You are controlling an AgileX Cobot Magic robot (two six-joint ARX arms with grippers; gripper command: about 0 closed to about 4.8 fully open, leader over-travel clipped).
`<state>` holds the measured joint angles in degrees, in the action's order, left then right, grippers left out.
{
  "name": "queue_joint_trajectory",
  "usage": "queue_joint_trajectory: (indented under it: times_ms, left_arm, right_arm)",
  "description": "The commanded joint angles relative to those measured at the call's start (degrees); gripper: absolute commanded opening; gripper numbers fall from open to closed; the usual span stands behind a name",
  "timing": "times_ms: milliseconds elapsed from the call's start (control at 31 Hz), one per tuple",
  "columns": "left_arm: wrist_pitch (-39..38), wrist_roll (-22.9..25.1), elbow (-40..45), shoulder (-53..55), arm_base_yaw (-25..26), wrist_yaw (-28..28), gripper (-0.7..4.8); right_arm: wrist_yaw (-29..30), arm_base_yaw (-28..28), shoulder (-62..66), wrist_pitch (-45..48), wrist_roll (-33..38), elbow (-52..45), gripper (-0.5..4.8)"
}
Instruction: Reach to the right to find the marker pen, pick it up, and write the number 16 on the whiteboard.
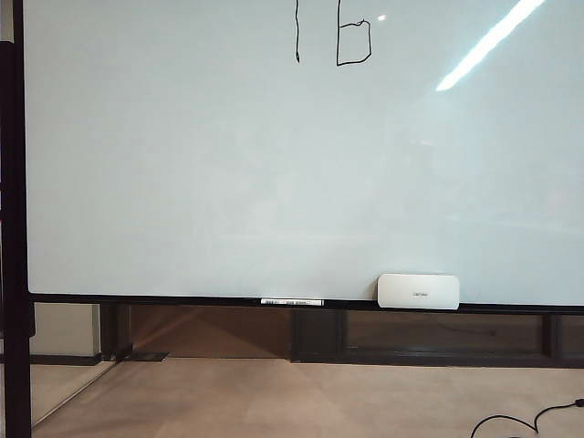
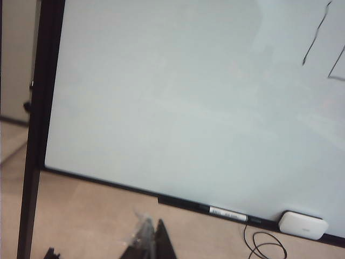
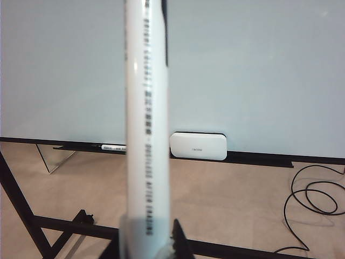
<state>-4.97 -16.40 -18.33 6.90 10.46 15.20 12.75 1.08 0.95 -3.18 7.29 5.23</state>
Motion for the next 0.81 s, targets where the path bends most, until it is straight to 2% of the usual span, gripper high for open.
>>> queue_joint_trajectory:
  times_ms: [32, 614, 807]
  left_arm:
    - [1.2, 0.0, 1.0, -0.1, -0.4, 0.2, -0.06]
    - [6.4, 3.1, 12.5, -0.1, -7.9, -3.0, -0.06]
    - [6.8, 4.2, 14.7, -0.1, -8.3, -3.8, -0.06]
  right_arm:
    - [-0.2, 0.1, -0.1, 1.6, 0.2, -1.1, -0.05]
    - [-0.2, 0.1, -0.1, 1.0, -1.7, -4.5, -0.05]
    - [-0.9, 0.1, -0.1, -2.8, -1.6, -4.7, -0.05]
